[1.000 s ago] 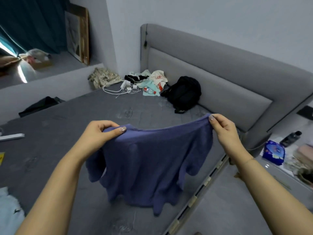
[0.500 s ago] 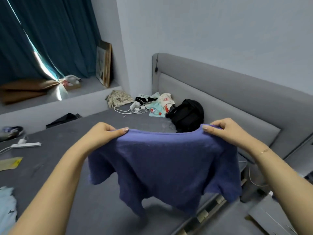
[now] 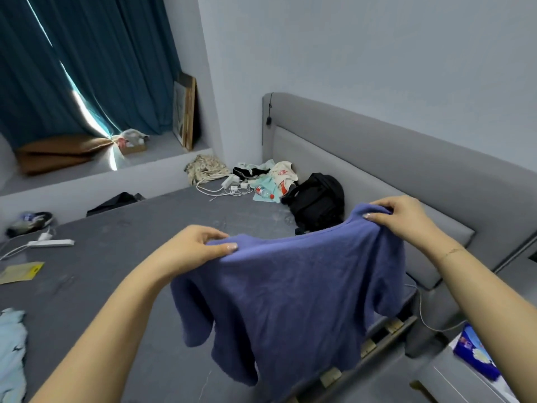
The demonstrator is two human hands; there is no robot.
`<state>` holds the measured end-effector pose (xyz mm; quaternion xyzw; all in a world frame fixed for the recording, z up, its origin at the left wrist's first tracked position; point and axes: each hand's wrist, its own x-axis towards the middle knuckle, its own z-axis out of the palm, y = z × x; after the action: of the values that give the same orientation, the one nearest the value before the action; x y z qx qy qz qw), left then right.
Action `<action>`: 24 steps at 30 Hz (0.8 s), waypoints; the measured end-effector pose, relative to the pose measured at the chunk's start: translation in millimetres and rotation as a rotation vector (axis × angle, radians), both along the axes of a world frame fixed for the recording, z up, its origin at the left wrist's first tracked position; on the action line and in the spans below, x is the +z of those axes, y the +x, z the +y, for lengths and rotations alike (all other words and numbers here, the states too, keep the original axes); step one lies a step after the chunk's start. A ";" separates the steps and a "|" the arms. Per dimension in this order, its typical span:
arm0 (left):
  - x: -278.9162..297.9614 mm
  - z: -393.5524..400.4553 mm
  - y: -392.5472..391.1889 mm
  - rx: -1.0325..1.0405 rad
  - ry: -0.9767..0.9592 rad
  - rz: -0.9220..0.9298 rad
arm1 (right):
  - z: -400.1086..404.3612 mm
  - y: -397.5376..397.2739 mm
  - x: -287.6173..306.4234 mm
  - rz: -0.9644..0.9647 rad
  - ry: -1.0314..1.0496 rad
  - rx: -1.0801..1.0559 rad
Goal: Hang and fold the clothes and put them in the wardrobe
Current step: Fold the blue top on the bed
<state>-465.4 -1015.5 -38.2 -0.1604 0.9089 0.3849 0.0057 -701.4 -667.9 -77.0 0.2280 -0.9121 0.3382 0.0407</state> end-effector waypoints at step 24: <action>-273.4 -81.6 5.1 0.739 0.954 0.282 | -472.0 -58.6 -151.5 0.115 0.332 0.273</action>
<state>-460.3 -1097.1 -311.5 -0.3917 0.5131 0.7430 -0.1770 -760.0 -1139.9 -228.5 0.3721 -0.9121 0.1721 0.0084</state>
